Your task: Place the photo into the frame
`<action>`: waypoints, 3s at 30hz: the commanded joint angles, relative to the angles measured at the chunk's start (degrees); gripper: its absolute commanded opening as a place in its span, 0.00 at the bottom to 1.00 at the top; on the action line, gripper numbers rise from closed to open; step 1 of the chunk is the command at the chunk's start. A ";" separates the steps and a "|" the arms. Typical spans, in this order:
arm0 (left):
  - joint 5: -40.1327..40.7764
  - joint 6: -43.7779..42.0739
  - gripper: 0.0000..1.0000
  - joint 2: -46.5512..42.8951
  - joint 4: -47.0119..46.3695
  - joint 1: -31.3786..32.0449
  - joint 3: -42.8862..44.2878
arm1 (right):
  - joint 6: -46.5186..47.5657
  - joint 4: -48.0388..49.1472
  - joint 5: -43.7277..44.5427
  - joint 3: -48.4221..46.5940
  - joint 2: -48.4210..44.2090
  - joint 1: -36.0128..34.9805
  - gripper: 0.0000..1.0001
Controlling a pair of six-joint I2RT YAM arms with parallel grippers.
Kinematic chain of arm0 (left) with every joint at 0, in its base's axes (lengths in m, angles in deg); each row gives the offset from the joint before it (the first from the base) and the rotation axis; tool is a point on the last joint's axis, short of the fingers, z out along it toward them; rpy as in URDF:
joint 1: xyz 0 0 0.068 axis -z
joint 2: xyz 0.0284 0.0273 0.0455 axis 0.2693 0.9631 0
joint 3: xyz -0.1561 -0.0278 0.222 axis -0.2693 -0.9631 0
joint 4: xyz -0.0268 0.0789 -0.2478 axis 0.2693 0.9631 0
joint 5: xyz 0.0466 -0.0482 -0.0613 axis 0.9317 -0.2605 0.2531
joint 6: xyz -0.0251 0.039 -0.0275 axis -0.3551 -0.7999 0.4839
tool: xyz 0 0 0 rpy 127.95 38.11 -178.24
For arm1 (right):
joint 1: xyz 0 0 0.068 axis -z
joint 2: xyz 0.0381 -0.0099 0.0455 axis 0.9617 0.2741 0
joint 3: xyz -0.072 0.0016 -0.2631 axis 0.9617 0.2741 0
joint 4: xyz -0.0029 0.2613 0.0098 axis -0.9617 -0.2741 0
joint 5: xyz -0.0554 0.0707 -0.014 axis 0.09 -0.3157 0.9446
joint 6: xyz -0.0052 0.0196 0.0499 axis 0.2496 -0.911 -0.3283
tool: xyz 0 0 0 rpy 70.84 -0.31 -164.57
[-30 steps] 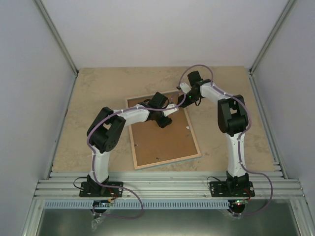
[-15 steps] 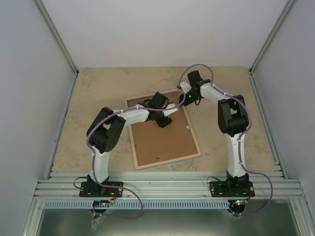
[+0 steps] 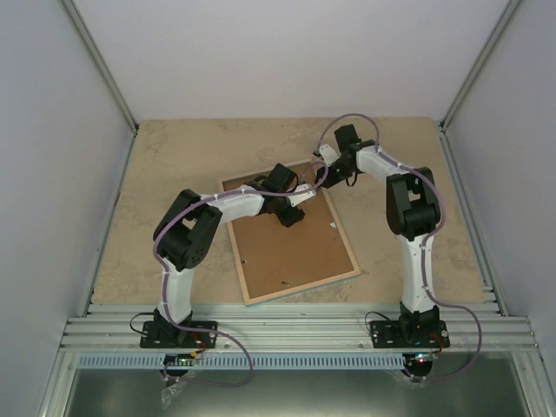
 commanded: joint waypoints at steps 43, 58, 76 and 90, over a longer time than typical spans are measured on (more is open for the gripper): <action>-7.26 13.22 0.20 20.84 6.96 -0.94 27.19 | -2.66 11.19 -11.63 31.04 -13.48 6.09 0.08; -6.92 13.57 0.17 18.83 4.91 -0.72 24.68 | -2.57 11.81 -12.52 31.64 -13.33 7.36 0.00; -6.36 14.78 0.42 21.34 2.90 -2.13 28.22 | -2.74 12.21 -11.98 32.44 -13.98 7.43 0.00; -12.40 7.22 0.22 24.41 10.06 0.35 29.67 | -2.46 12.20 -11.98 32.09 -13.66 7.65 0.01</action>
